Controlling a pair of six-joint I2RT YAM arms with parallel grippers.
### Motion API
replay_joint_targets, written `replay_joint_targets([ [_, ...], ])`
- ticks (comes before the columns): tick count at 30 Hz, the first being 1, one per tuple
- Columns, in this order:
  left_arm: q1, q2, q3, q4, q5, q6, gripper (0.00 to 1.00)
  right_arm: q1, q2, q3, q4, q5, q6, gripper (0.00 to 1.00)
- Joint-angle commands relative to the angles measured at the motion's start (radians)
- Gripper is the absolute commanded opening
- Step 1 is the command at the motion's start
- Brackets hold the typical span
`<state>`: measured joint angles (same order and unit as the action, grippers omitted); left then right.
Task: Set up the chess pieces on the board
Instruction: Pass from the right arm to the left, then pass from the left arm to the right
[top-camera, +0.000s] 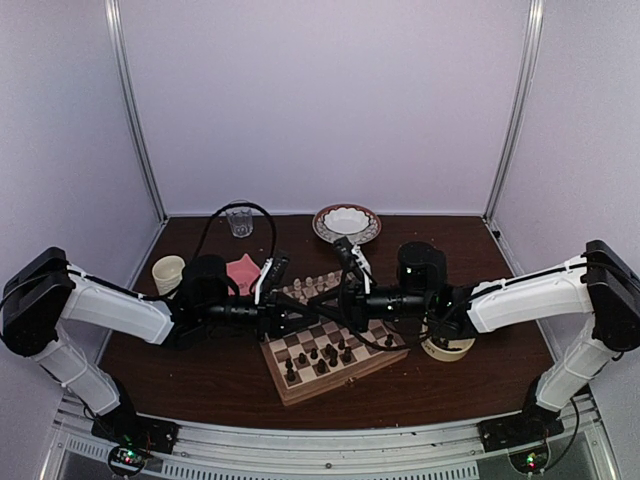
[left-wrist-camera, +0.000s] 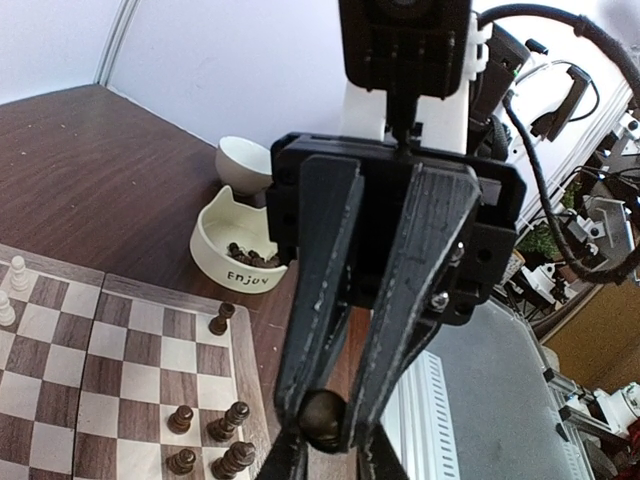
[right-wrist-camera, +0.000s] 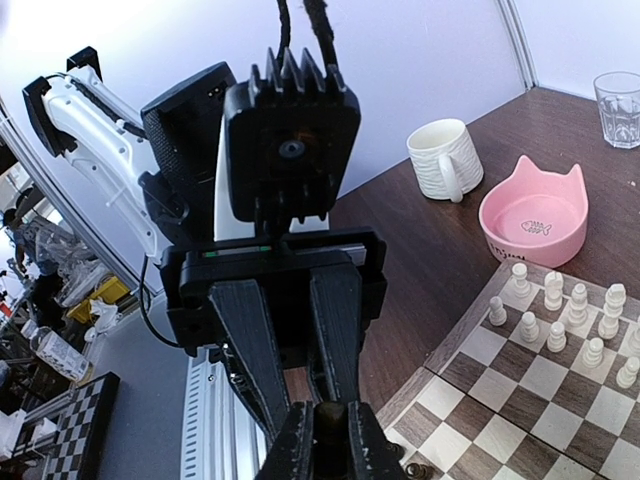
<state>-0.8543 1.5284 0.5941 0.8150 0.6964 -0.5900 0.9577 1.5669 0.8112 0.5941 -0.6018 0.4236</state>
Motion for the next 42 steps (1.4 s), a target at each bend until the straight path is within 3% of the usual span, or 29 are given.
replay_joint_targets([
  [1,0.000,0.004,0.013,0.036,-0.001,0.009,0.06,0.009,0.000,0.002,0.028,-0.022,0.001,0.16],
  [4,0.000,-0.006,0.020,-0.008,-0.016,0.032,0.06,0.009,-0.017,0.002,0.008,-0.007,-0.013,0.32],
  [10,-0.002,-0.042,0.049,-0.189,-0.093,0.151,0.05,0.003,-0.112,0.017,-0.155,0.072,-0.048,0.51],
  [13,-0.010,-0.057,0.068,-0.275,-0.136,0.217,0.05,0.003,-0.147,0.049,-0.292,0.128,-0.074,0.55],
  [18,-0.048,-0.089,0.108,-0.437,-0.246,0.364,0.05,-0.002,-0.144,0.116,-0.457,0.161,-0.118,0.51],
  [22,-0.064,-0.095,0.116,-0.465,-0.270,0.397,0.05,-0.002,-0.118,0.164,-0.556,0.172,-0.149,0.44],
  [29,-0.112,-0.089,0.145,-0.532,-0.357,0.459,0.06,0.000,-0.058,0.198,-0.576,0.110,-0.139,0.40],
  [42,-0.122,-0.070,0.168,-0.555,-0.346,0.462,0.06,0.007,-0.010,0.219,-0.571,0.066,-0.138,0.33],
])
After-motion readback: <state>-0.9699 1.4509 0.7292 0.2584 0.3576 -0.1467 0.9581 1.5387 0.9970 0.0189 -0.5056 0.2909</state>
